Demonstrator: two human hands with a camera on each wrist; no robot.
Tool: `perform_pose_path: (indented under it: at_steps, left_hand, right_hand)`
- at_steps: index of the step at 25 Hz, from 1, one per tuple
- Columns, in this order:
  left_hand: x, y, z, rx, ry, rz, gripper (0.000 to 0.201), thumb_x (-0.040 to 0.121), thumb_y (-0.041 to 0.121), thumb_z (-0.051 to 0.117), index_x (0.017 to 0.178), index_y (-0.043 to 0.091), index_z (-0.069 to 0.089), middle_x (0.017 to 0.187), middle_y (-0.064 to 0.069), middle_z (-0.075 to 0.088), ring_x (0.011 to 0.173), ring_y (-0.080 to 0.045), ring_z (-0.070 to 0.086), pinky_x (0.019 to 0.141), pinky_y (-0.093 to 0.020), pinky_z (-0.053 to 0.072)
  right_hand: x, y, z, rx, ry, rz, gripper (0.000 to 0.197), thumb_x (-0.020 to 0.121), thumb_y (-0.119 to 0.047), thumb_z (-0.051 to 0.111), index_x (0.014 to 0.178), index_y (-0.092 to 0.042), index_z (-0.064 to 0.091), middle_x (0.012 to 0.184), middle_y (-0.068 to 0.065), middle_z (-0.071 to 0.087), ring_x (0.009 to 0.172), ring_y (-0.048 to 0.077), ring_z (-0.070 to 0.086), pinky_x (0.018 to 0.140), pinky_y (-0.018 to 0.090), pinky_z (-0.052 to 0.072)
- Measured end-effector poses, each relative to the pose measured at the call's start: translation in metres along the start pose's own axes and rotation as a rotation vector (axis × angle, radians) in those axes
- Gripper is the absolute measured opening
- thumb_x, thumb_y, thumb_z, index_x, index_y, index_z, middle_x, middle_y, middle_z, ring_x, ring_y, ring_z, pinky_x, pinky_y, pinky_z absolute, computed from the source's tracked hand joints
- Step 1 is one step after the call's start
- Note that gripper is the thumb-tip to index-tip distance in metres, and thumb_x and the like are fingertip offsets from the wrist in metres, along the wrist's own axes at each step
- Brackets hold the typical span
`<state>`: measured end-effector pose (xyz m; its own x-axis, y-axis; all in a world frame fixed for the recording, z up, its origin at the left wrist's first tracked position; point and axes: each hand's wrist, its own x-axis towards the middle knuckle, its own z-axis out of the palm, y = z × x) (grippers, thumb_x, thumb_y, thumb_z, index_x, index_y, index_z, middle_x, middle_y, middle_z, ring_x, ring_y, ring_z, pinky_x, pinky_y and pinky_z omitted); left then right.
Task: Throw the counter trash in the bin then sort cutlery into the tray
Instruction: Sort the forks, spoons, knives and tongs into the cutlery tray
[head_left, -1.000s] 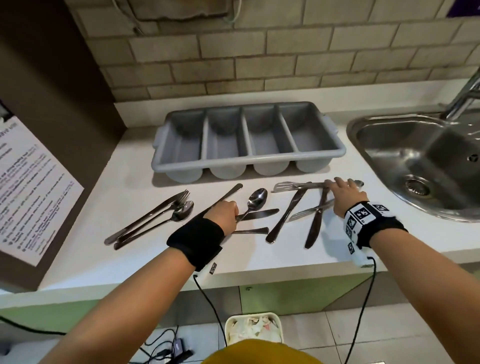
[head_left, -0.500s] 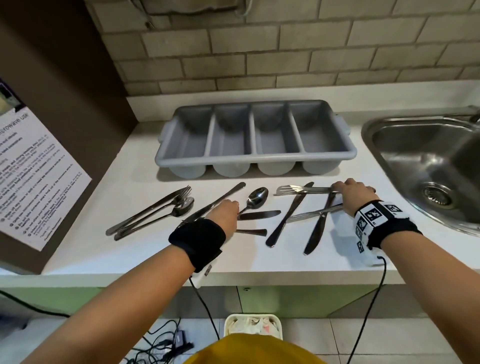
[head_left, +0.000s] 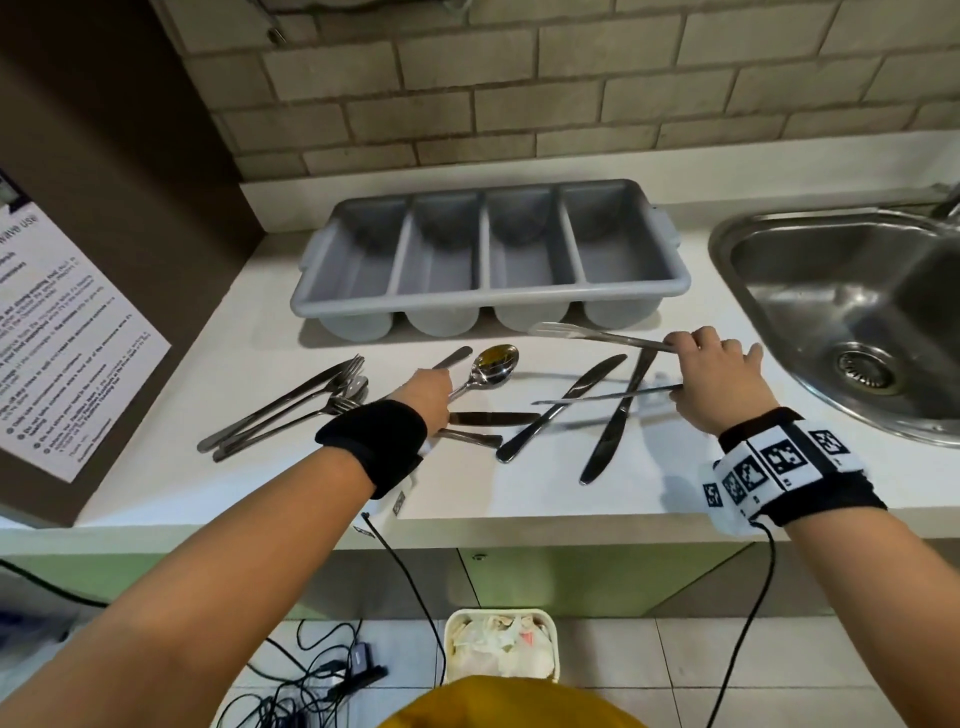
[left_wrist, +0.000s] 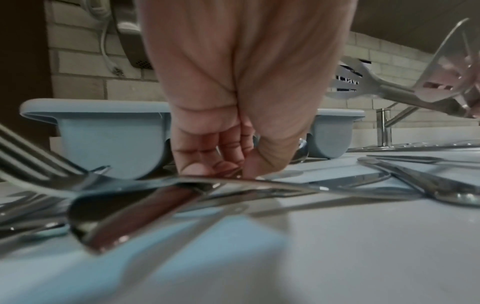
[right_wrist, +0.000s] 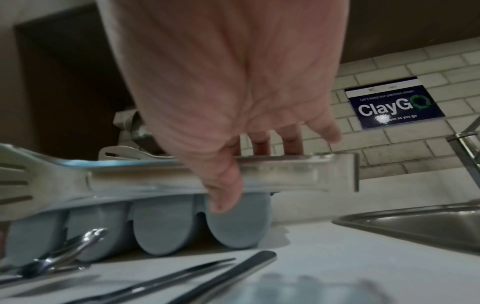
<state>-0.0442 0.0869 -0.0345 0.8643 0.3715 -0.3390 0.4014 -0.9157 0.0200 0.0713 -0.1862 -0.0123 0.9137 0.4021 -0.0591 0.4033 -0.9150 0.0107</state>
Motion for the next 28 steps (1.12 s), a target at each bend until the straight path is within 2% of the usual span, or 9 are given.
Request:
perform_pose_path:
  at_steps: [3,6,11,14,18,21,23,26,28]
  left_hand:
    - [-0.006,-0.003,-0.009,-0.145,0.085,0.015,0.035,0.087,0.008,0.053,0.122,0.009,0.048,0.120,-0.015,0.059,0.104,-0.030,0.060,0.091,-0.036,0.050]
    - [-0.014,-0.006,-0.022,-0.204,0.194,0.061,0.035,0.089,0.002,0.047,0.122,0.010,0.055,0.126,-0.013,0.057,0.115,-0.029,0.054,0.097,-0.033,0.042]
    - [-0.029,-0.034,-0.065,-0.502,0.480,0.227,0.026,0.096,0.009,0.042,0.110,0.008,0.064,0.113,-0.015,0.066,0.107,-0.028,0.059,0.091,-0.029,0.042]
    - [-0.015,-0.053,-0.089,-0.573,0.547,0.161,0.030,0.097,0.009,0.040,0.119,0.008,0.060,0.118,-0.017,0.064,0.109,-0.032,0.059,0.094,-0.033,0.044]
    - [0.022,-0.081,-0.108,-0.673,0.460,-0.154,0.044,0.093,0.001,0.040,0.136,0.008,0.042,0.128,-0.024,0.055,0.116,-0.036,0.053,0.098,-0.036,0.043]
    - [0.044,-0.098,-0.118,-0.695,0.363,-0.253,0.042,0.092,0.000,0.039,0.133,0.003,0.046,0.134,-0.023,0.052,0.120,-0.036,0.053,0.098,-0.038,0.047]
    - [0.059,-0.106,-0.120,-0.645,0.290,-0.250,0.039,0.093,0.002,0.039,0.131,-0.004,0.048,0.133,-0.023,0.054,0.120,-0.035,0.056,0.083,-0.024,0.053]
    - [0.081,-0.117,-0.120,-0.589,0.193,-0.242,0.037,0.094,0.007,0.043,0.128,-0.007,0.050,0.131,-0.023,0.057,0.118,-0.033,0.058,0.037,-0.007,0.042]
    - [0.094,-0.123,-0.123,-0.598,0.169,-0.205,0.037,0.094,0.010,0.045,0.128,-0.004,0.052,0.132,-0.021,0.057,0.119,-0.032,0.058,0.046,-0.015,0.045]
  right_hand:
    - [-0.014,-0.009,-0.011,0.056,0.050,-0.054,0.057,0.086,-0.024,0.058,0.136,-0.015,0.033,0.132,0.015,0.046,0.121,0.040,0.044,0.107,0.060,0.027]
    - [-0.020,-0.020,-0.020,0.267,0.101,-0.136,0.058,0.086,-0.025,0.059,0.136,-0.015,0.032,0.132,0.011,0.049,0.118,0.038,0.046,0.102,0.054,0.034]
    - [-0.016,-0.045,-0.038,0.518,0.173,-0.256,0.070,0.084,-0.032,0.063,0.143,-0.021,0.029,0.128,0.009,0.051,0.111,0.035,0.052,0.088,0.047,0.048]
    - [-0.008,-0.062,-0.041,0.544,0.172,-0.232,0.071,0.087,-0.035,0.059,0.146,-0.020,0.022,0.138,0.010,0.046,0.118,0.033,0.052,0.089,0.045,0.049]
    - [0.003,-0.082,-0.048,0.509,0.137,-0.169,0.071,0.090,-0.030,0.054,0.148,-0.013,0.015,0.142,0.015,0.043,0.116,0.035,0.055,0.086,0.044,0.050]
    - [0.008,-0.099,-0.053,0.564,0.082,-0.169,0.075,0.088,-0.014,0.054,0.149,-0.013,0.009,0.138,0.017,0.044,0.112,0.035,0.056,0.091,0.043,0.049]
    - [0.012,-0.111,-0.054,0.590,0.013,-0.161,0.079,0.087,-0.007,0.051,0.150,-0.013,0.004,0.139,0.017,0.042,0.112,0.033,0.055,0.096,0.041,0.046]
    - [0.019,-0.132,-0.056,0.598,-0.023,-0.147,0.076,0.089,-0.007,0.050,0.150,-0.011,0.005,0.142,0.018,0.038,0.122,0.033,0.049,0.104,0.039,0.040]
    - [0.023,-0.147,-0.059,0.605,-0.027,-0.139,0.072,0.090,-0.009,0.051,0.149,-0.009,0.009,0.144,0.019,0.038,0.125,0.033,0.048,0.105,0.037,0.039]
